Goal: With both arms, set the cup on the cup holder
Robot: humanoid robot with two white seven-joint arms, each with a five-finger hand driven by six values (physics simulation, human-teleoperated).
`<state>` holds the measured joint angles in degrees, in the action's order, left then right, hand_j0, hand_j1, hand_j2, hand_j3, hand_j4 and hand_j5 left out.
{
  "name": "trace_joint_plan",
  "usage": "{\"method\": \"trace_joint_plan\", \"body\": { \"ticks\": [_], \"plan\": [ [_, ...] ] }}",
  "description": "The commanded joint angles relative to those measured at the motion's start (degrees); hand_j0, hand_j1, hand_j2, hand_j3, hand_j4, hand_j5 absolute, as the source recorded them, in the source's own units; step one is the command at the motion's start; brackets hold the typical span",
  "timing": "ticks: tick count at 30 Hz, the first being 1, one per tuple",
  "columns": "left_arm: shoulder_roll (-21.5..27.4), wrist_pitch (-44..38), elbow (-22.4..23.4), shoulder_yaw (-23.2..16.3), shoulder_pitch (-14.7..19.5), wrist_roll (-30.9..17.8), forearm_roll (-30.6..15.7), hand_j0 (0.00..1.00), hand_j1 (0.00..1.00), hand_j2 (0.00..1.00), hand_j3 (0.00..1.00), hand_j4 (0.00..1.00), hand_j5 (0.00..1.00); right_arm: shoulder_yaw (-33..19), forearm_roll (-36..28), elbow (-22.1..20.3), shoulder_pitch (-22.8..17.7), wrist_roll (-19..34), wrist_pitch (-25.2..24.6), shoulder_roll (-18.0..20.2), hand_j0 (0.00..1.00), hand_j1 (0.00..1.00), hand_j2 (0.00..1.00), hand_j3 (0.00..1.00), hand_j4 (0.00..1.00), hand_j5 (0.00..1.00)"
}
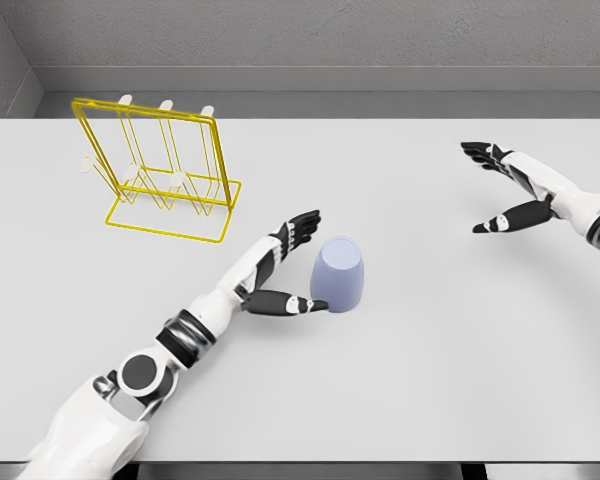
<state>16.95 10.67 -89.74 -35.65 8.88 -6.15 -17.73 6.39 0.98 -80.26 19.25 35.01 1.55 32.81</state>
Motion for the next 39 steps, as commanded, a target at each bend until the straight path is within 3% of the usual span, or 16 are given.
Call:
{"method": "trace_joint_plan", "body": {
  "ticks": [1, 4, 9, 13, 16, 18, 20, 21, 23, 29, 30, 32, 39],
  "plan": [
    [-0.25, -0.56, 0.27, -0.65, 0.09, 0.00, -0.11, 1.00, 1.00, 1.00, 1.00, 1.00, 1.00, -0.15, 1.66, 0.19, -0.09, -0.01, 1.96, 0.06, 1.00, 1.00, 1.00, 1.00, 1.00, 1.00],
    [-0.51, -0.56, 0.53, -0.65, 0.27, -0.09, -0.11, 1.00, 1.00, 1.00, 1.00, 1.00, 1.00, -0.15, 3.59, -0.07, -0.09, -0.01, 2.31, -0.02, 1.00, 1.00, 1.00, 1.00, 1.00, 1.00],
    [-0.95, -1.00, 0.71, -1.44, 0.44, 0.00, -0.11, 1.00, 1.00, 1.00, 1.00, 1.00, 1.00, -0.15, 12.03, -0.86, -0.35, -0.01, 7.50, -0.02, 1.00, 1.00, 1.00, 1.00, 1.00, 1.00],
    [-1.39, -1.00, 1.32, -1.97, 0.97, 0.00, -0.11, 1.00, 1.00, 1.00, 1.00, 1.00, 1.00, -0.15, 15.81, -2.18, -0.88, -0.01, 7.41, -0.03, 1.00, 1.00, 1.00, 1.00, 1.00, 1.00],
    [-1.39, -1.00, 1.68, -2.32, 1.32, 0.00, -0.11, 1.00, 1.00, 1.00, 1.00, 1.00, 1.00, -0.33, 15.02, -2.00, -0.97, -0.01, 6.10, -0.20, 1.00, 1.00, 1.00, 1.00, 1.00, 1.00],
    [-1.74, -1.00, 1.85, -2.32, 1.41, 0.00, -0.11, 1.00, 1.00, 1.00, 1.00, 1.00, 1.00, -0.33, 9.49, -2.00, -0.79, -0.01, -0.84, -0.64, 1.00, 1.00, 1.00, 1.00, 1.00, 1.00],
    [-1.92, -1.00, 1.85, -2.32, 1.41, 0.00, -0.11, 1.00, 1.00, 1.00, 1.00, 1.00, 1.00, -0.24, 2.46, -1.83, -0.70, -0.01, -4.27, -1.61, 0.91, 0.91, 0.91, 0.91, 0.91, 0.91],
    [-1.92, -1.00, 1.85, -2.32, 1.41, 0.00, -0.11, 1.00, 1.00, 1.00, 1.00, 1.00, 1.00, -0.24, 2.36, -1.83, -0.61, -0.01, -4.10, -1.69, 1.00, 1.00, 1.00, 1.00, 1.00, 1.00],
    [-1.92, -1.00, 1.85, -2.76, 1.41, 0.00, -0.11, 1.00, 1.00, 1.00, 1.00, 1.00, 1.00, -0.24, 2.36, -1.74, -0.70, -0.01, -1.90, -1.52, 1.00, 1.00, 1.00, 1.00, 1.00, 1.00],
    [-2.18, -1.00, 2.55, -3.11, 2.11, 0.00, -0.11, 1.00, 1.00, 1.00, 1.00, 1.00, 1.00, -0.15, 2.54, -2.09, -0.88, -0.01, -1.73, -1.43, 1.00, 1.00, 1.00, 1.00, 1.00, 1.00],
    [-2.18, -1.00, 2.56, -3.02, 2.11, 0.00, -0.11, 1.00, 1.00, 1.00, 1.00, 1.00, 1.00, -0.24, 2.54, -2.18, -0.79, -0.01, -0.24, -1.43, 1.00, 1.00, 1.00, 1.00, 1.00, 1.00],
    [-2.27, -1.00, 2.64, -3.11, 2.11, 0.00, -0.11, 1.00, 1.00, 1.00, 1.00, 1.00, 1.00, -0.33, 2.54, -2.00, -0.97, -0.01, 9.34, -1.34, 1.00, 1.00, 1.00, 1.00, 1.00, 1.00],
    [-2.80, -1.27, 3.08, -3.20, 2.20, 0.00, -0.11, 1.00, 1.00, 1.00, 1.00, 1.00, 1.00, -1.47, 1.57, 0.28, -0.79, -0.01, 8.56, -1.26, 1.00, 1.00, 1.00, 1.00, 1.00, 1.00]
  ]
}}
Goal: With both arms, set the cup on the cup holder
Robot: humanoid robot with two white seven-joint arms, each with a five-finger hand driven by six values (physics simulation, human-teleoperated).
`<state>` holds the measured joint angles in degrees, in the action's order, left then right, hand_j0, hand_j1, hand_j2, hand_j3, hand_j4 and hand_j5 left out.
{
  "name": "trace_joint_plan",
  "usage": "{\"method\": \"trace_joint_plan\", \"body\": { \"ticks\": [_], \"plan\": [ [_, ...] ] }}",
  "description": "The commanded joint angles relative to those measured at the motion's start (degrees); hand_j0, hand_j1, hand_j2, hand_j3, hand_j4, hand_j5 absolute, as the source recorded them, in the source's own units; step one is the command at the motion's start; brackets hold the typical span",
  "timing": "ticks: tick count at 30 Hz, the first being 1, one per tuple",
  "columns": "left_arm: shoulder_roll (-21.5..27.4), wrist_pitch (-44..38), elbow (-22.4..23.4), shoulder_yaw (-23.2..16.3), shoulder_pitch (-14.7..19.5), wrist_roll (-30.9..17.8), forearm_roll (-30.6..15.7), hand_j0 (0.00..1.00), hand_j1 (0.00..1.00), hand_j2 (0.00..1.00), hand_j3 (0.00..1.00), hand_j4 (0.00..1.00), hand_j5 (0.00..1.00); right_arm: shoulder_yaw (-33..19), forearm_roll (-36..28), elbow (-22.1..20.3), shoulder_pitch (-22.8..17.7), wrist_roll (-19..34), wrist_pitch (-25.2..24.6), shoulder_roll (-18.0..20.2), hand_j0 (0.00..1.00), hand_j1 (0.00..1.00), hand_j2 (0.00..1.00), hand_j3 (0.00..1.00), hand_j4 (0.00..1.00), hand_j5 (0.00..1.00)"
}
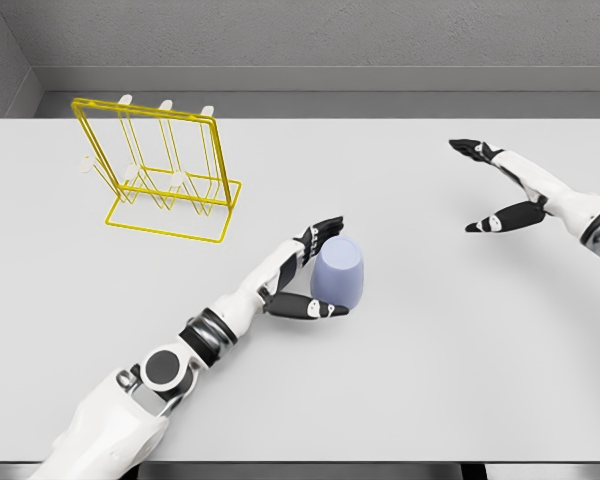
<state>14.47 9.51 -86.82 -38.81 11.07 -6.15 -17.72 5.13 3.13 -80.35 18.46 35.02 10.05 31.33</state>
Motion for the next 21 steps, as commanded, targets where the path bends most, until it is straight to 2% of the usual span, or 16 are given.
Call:
{"method": "trace_joint_plan", "body": {
  "ticks": [1, 3, 7, 9, 14, 15, 17, 18, 20, 21],
  "plan": [
    [-0.40, -0.11, 0.16, -0.04, 0.00, 0.00, -0.12, 1.00, 1.00, 1.00, 1.00, 1.00, 1.00, -0.30, -1.10, 0.37, 0.00, -0.02, -0.56, 0.31, 1.00, 1.00, 1.00, 1.00, 1.00, 1.00],
    [-0.40, -0.11, 0.16, -0.04, 0.00, 0.00, -0.12, 1.00, 1.00, 1.00, 1.00, 1.00, 1.00, -0.65, -4.27, 0.54, 0.35, -0.02, -2.23, 0.31, 1.00, 1.00, 1.00, 1.00, 1.00, 1.00],
    [-0.58, -0.11, 0.16, -0.12, 0.00, -0.09, -0.12, 1.00, 1.00, 1.00, 1.00, 1.00, 1.00, -1.09, -6.20, 0.63, 0.26, -0.02, -4.07, 0.31, 1.00, 1.00, 1.00, 1.00, 1.00, 1.00],
    [-0.58, -0.11, 0.16, -0.12, 0.00, -0.09, -0.12, 0.99, 0.99, 0.99, 0.99, 0.99, 0.99, -1.62, -10.68, 0.63, 0.35, -0.02, -5.74, 0.48, 1.00, 1.00, 1.00, 1.00, 1.00, 1.00],
    [-0.76, -0.11, 0.16, -0.92, 0.26, -0.09, -0.12, 0.87, 0.87, 0.87, 0.87, 0.87, 0.87, -2.23, -11.04, -0.34, 0.26, -0.02, -6.18, 0.13, 1.00, 1.00, 1.00, 1.00, 1.00, 1.00],
    [-0.76, -0.11, 0.16, -0.92, 0.26, -0.09, -0.12, 0.85, 0.85, 0.85, 0.85, 0.85, 0.85, -1.79, -11.65, 1.59, 0.09, -0.02, -6.98, 0.22, 1.00, 1.00, 1.00, 1.00, 1.00, 1.00],
    [-0.76, -0.11, 0.16, -0.92, 0.26, 0.00, -0.12, 0.81, 0.81, 0.81, 0.81, 0.81, 0.81, -1.88, -14.11, 3.97, 0.09, -0.02, -6.36, 0.31, 1.00, 1.00, 1.00, 1.00, 1.00, 1.00],
    [-0.76, -0.11, 0.16, -0.92, 0.26, 0.00, -0.21, 0.78, 0.78, 0.78, 0.78, 0.78, 0.78, -1.88, -13.76, 3.97, 0.09, -0.02, -6.10, 0.39, 1.00, 1.00, 1.00, 1.00, 1.00, 1.00],
    [-0.76, -0.11, 0.16, -0.92, 0.26, 0.00, -0.21, 0.78, 0.78, 0.78, 0.78, 0.78, 0.78, -1.79, -13.76, 3.88, 0.09, -0.02, -5.05, 0.75, 1.00, 1.00, 1.00, 1.00, 1.00, 1.00],
    [-0.75, -0.11, 0.16, -0.83, 0.26, 0.00, -0.21, 0.78, 0.78, 0.78, 0.78, 0.78, 0.78, -2.06, -14.20, 3.97, 0.00, -0.02, -1.09, 0.66, 1.00, 1.00, 1.00, 1.00, 1.00, 1.00]
  ]
}}
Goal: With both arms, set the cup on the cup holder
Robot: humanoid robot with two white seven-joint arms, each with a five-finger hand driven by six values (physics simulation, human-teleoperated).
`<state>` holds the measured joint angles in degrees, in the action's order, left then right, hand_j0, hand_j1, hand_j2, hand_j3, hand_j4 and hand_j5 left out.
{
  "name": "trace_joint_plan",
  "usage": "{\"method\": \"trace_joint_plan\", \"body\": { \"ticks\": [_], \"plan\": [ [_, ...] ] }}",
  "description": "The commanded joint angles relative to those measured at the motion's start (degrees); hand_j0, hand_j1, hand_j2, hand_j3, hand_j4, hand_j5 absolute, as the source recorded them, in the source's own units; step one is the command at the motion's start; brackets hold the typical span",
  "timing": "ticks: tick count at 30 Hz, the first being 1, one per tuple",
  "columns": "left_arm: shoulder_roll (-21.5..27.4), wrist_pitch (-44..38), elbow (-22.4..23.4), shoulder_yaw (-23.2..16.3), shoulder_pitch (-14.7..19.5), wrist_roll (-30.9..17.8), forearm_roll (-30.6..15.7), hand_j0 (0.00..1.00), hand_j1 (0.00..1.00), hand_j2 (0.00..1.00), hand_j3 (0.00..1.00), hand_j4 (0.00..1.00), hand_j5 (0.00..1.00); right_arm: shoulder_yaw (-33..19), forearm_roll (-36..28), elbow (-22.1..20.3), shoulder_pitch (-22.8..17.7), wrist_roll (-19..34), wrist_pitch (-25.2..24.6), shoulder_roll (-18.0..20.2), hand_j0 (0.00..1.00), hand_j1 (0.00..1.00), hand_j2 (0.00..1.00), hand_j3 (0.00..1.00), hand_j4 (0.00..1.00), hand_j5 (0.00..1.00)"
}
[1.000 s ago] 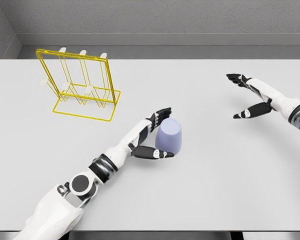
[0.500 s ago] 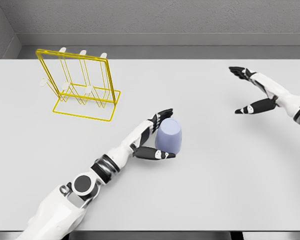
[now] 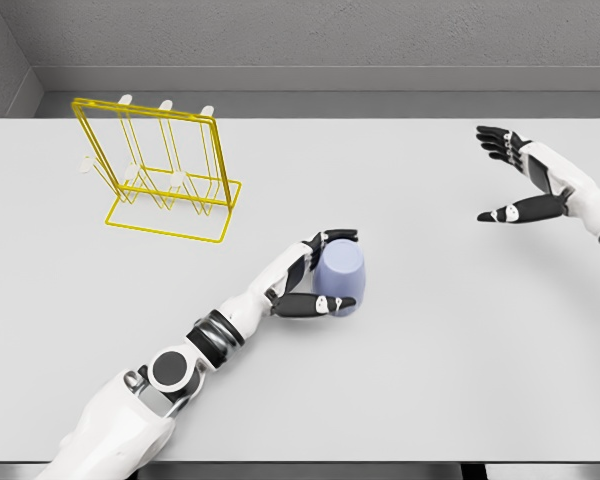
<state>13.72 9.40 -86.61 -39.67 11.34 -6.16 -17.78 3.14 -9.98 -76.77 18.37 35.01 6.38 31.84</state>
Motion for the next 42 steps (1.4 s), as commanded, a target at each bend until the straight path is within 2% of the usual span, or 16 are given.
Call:
{"method": "trace_joint_plan", "body": {
  "ticks": [1, 2, 4, 9, 12, 21, 23, 25, 28, 33, 37, 39, 42],
  "plan": [
    [-0.01, 0.01, -0.05, 0.04, 0.00, 0.01, -0.15, 0.75, 0.75, 0.75, 0.75, 0.75, 0.75, -0.42, -1.44, 0.40, -0.09, -0.01, 5.49, 0.06, 1.00, 1.00, 1.00, 1.00, 1.00, 1.00],
    [-0.01, 0.01, -0.05, 0.04, 0.00, 0.09, -0.15, 0.71, 0.71, 0.71, 0.71, 0.71, 0.71, -0.51, -1.62, 0.40, -0.09, -0.01, 5.75, -0.29, 1.00, 1.00, 1.00, 1.00, 1.00, 1.00],
    [0.08, 0.01, -0.05, 0.12, 0.00, 0.09, -0.15, 0.70, 0.70, 0.70, 0.70, 0.70, 0.70, -0.42, -1.18, 0.40, -0.18, -0.01, 4.70, 0.06, 1.00, 1.00, 1.00, 1.00, 1.00, 1.00],
    [0.08, 0.10, -0.13, 0.30, 0.09, 0.18, -0.15, 0.71, 0.71, 0.71, 0.71, 0.71, 0.71, 0.02, -1.36, 0.48, -0.26, -0.01, 5.05, 0.06, 1.00, 1.00, 1.00, 1.00, 1.00, 1.00],
    [0.17, 0.10, -0.75, 0.56, 0.00, 0.09, -0.24, 0.71, 0.71, 0.71, 0.71, 0.71, 0.71, 0.20, -3.82, 1.36, -0.35, -0.01, 5.14, -0.47, 1.00, 1.00, 1.00, 1.00, 1.00, 1.00],
    [0.96, 0.18, -2.42, 1.18, 0.53, 0.09, -0.50, 0.71, 0.71, 0.71, 0.71, 0.71, 0.71, -0.42, -3.47, 2.94, -0.79, -0.01, 4.87, 0.15, 1.00, 1.00, 1.00, 1.00, 1.00, 1.00],
    [1.57, 0.10, -3.56, 1.62, 0.53, 0.09, -0.68, 0.71, 0.71, 0.71, 0.71, 0.71, 0.71, -0.59, -2.50, 4.61, -0.97, -0.01, 5.14, 0.15, 1.00, 1.00, 1.00, 1.00, 1.00, 1.00],
    [2.45, 0.18, -4.70, 1.97, 0.53, 0.09, -0.85, 0.71, 0.71, 0.71, 0.71, 0.71, 0.71, -0.50, -0.92, 4.09, -1.23, -0.01, 6.10, 0.15, 1.00, 1.00, 1.00, 1.00, 1.00, 1.00],
    [3.24, 0.18, -5.85, 3.11, 0.53, 0.09, -1.03, 0.71, 0.71, 0.71, 0.71, 0.71, 0.71, -0.51, -1.01, 4.09, -2.37, -0.01, 13.49, 1.20, 1.00, 1.00, 1.00, 1.00, 1.00, 1.00],
    [5.79, 0.27, -7.96, 5.22, 0.53, 0.09, -1.20, 0.71, 0.71, 0.71, 0.71, 0.71, 0.71, -0.86, -0.30, 5.14, -2.11, -0.01, 13.58, 1.03, 1.00, 1.00, 1.00, 1.00, 1.00, 1.00],
    [7.11, 0.45, -9.80, 7.42, 0.35, 0.09, -1.82, 0.71, 0.71, 0.71, 0.71, 0.71, 0.71, -0.77, 3.82, 6.02, -2.20, -0.01, 13.58, -0.29, 1.00, 1.00, 1.00, 1.00, 1.00, 1.00],
    [7.73, 0.54, -10.24, 7.77, 0.26, 0.09, -2.17, 0.70, 0.70, 0.70, 0.70, 0.70, 0.70, -0.86, 5.32, 7.87, -1.76, -0.01, 13.66, -1.78, 1.00, 1.00, 1.00, 1.00, 1.00, 1.00],
    [7.73, 0.62, -10.33, 8.91, 0.18, 0.09, -2.26, 0.68, 0.68, 0.68, 0.68, 0.68, 0.68, -1.03, 5.15, 7.95, -0.97, -0.01, 13.66, -1.17, 1.00, 1.00, 1.00, 1.00, 1.00, 1.00]
  ]
}}
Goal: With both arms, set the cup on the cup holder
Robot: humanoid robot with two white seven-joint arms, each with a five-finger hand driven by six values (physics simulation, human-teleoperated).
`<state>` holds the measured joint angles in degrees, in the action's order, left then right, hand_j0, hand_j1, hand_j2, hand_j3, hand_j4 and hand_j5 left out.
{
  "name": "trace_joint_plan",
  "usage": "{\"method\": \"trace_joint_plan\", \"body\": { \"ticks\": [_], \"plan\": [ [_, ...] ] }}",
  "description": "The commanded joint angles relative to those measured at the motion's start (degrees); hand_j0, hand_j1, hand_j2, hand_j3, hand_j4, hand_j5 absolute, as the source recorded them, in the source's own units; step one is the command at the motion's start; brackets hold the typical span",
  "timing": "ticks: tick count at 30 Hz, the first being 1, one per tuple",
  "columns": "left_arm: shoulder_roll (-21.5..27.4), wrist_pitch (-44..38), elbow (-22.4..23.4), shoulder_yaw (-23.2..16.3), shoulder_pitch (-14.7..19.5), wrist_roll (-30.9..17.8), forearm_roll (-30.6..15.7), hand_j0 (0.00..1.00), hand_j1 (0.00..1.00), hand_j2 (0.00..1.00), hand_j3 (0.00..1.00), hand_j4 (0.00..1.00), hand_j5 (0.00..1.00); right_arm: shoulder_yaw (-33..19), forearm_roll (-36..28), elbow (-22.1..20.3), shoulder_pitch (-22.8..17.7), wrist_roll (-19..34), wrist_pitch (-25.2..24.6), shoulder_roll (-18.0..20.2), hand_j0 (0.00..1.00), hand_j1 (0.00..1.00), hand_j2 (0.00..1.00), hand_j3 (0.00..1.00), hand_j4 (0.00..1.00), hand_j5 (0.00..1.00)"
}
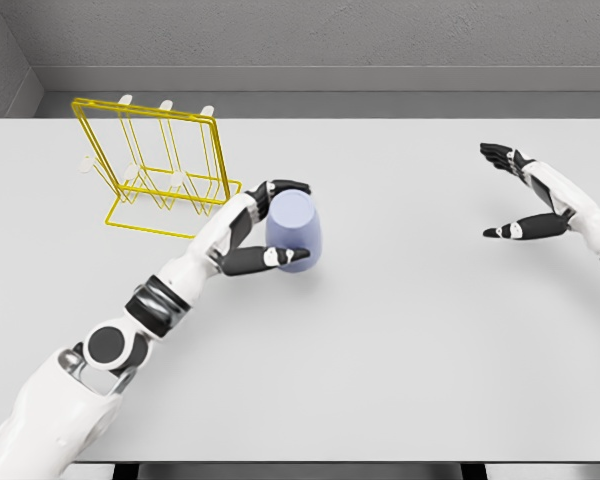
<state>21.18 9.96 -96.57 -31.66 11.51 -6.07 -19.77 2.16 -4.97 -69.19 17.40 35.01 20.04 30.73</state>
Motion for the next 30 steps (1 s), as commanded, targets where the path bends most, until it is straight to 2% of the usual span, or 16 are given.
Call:
{"method": "trace_joint_plan", "body": {
  "ticks": [1, 2, 8, 17, 25, 30],
  "plan": [
    [0.35, 0.15, -0.46, 0.99, 0.00, 0.01, -0.71, 0.68, 0.68, 0.68, 0.68, 0.68, 0.68, -1.10, 0.05, 0.37, 0.00, -0.01, -0.01, -0.05, 1.00, 1.00, 1.00, 1.00, 1.00, 1.00],
    [0.44, 0.15, -0.46, 1.16, 0.00, 0.01, -0.98, 0.68, 0.68, 0.68, 0.68, 0.68, 0.68, -2.51, 0.05, 0.37, -0.09, -0.01, -0.01, -0.06, 1.00, 1.00, 1.00, 1.00, 1.00, 1.00],
    [2.55, 0.32, -2.57, 4.68, -0.09, 0.01, -2.73, 0.68, 0.68, 0.68, 0.68, 0.68, 0.68, -2.42, 0.31, 1.77, -0.18, -0.01, -0.01, 0.30, 1.00, 1.00, 1.00, 1.00, 1.00, 1.00],
    [2.99, 1.29, -3.62, 4.85, 0.35, 0.01, -4.76, 0.68, 0.68, 0.68, 0.68, 0.68, 0.68, -2.34, 0.22, 0.90, -0.97, -0.01, -0.01, 3.72, 1.00, 1.00, 1.00, 1.00, 1.00, 1.00],
    [3.25, 1.55, -4.33, 6.96, 0.44, -0.08, -6.43, 0.68, 0.68, 0.68, 0.68, 0.68, 0.68, -1.90, -0.04, 0.81, -0.79, -0.01, 0.61, 3.37, 1.00, 1.00, 1.00, 1.00, 1.00, 1.00],
    [3.25, 2.52, -4.33, 7.05, 1.32, -0.17, -7.57, 0.68, 0.68, 0.68, 0.68, 0.68, 0.68, -1.20, -0.30, -0.95, -1.23, -0.01, 0.61, 3.28, 1.00, 1.00, 1.00, 1.00, 1.00, 1.00]
  ]
}}
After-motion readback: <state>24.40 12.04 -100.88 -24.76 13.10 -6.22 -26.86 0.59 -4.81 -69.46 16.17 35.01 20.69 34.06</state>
